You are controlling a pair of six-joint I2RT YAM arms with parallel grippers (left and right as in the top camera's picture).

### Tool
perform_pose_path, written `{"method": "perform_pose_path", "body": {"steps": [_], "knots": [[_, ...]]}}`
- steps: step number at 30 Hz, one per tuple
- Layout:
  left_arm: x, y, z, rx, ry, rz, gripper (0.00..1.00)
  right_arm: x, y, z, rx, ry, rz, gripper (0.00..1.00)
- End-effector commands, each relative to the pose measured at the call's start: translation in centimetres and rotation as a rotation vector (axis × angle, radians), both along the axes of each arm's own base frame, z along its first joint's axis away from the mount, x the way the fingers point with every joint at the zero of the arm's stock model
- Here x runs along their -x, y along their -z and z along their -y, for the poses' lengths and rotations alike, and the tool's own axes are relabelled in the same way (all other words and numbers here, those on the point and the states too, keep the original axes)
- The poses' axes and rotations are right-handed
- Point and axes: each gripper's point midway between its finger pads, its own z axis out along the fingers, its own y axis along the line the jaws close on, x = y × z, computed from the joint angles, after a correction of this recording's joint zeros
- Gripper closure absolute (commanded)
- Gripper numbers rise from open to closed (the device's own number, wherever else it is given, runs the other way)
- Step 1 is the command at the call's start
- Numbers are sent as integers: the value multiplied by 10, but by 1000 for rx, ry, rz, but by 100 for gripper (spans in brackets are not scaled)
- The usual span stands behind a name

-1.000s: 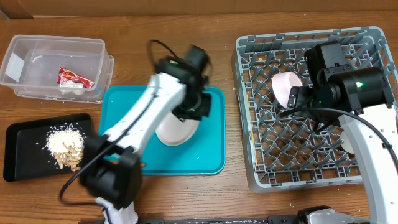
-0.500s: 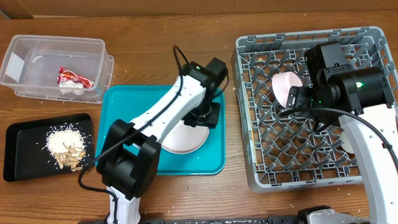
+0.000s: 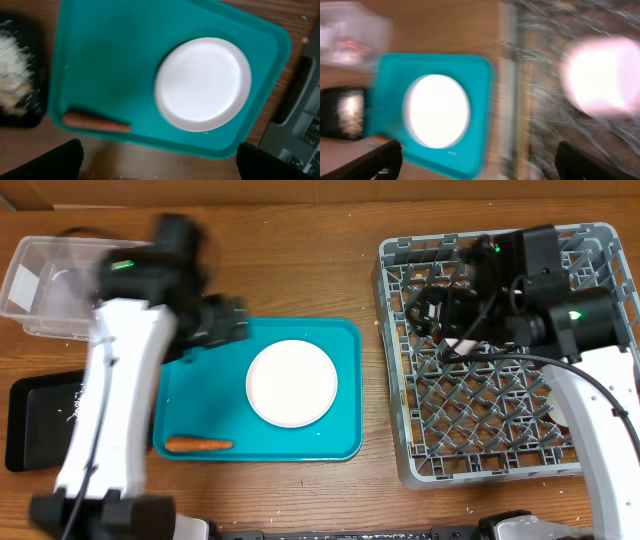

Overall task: Sort waste into correct bins and load items into the dishwasher
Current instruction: 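Grasp the white plate on the teal tray with the right gripper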

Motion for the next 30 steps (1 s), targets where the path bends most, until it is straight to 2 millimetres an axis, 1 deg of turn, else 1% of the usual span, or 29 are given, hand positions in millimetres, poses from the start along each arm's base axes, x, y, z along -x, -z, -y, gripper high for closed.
{"method": "perform_pose_path", "body": {"steps": [1, 3, 5, 6, 7, 9, 10, 11, 13, 14, 18, 23, 25, 29, 30], "knots": [[15, -17, -44, -36, -118, 25, 0, 12, 0, -56, -123, -210, -26, 0], [24, -18, -67, -42, -176, 11, 0, 13, 18, -73, -82, -249, -58, 0], [30, -17, -86, -40, -234, -3, 0, 14, 43, -86, -6, -267, -101, 0], [33, -17, -92, -39, -256, -8, 0, 13, 56, -90, 34, -259, -126, 0], [35, -16, -99, -39, -280, -12, 0, 11, 73, -94, 82, -236, -163, 0], [37, -17, -106, -39, -305, -13, 0, 10, 96, -99, 140, -216, -210, 1], [38, -17, -108, -39, -313, -12, 0, 10, 111, -103, 166, -211, -241, 4], [38, -16, -109, -39, -315, -12, 0, 11, 122, -107, 180, -210, -268, 5], [38, -17, -109, -40, -315, -12, 0, 12, 144, -115, 205, -227, -313, 13], [38, -17, -109, -40, -315, -11, 0, 12, 157, -118, 215, -227, -340, 15], [38, -16, -109, -42, -300, -12, 0, 15, 201, -126, 248, -185, -450, 21], [37, -17, -109, -44, -297, -7, 0, 23, 244, -135, 293, -184, -533, 28], [35, -17, -110, -45, -296, -1, 0, 27, 256, -139, 308, -196, -550, 33], [35, -17, -110, -45, -296, 1, 0, 34, 275, -142, 337, -190, -578, 51], [35, -17, -110, -45, -296, 0, 0, 34, 280, -141, 349, -177, -582, 60]]}}
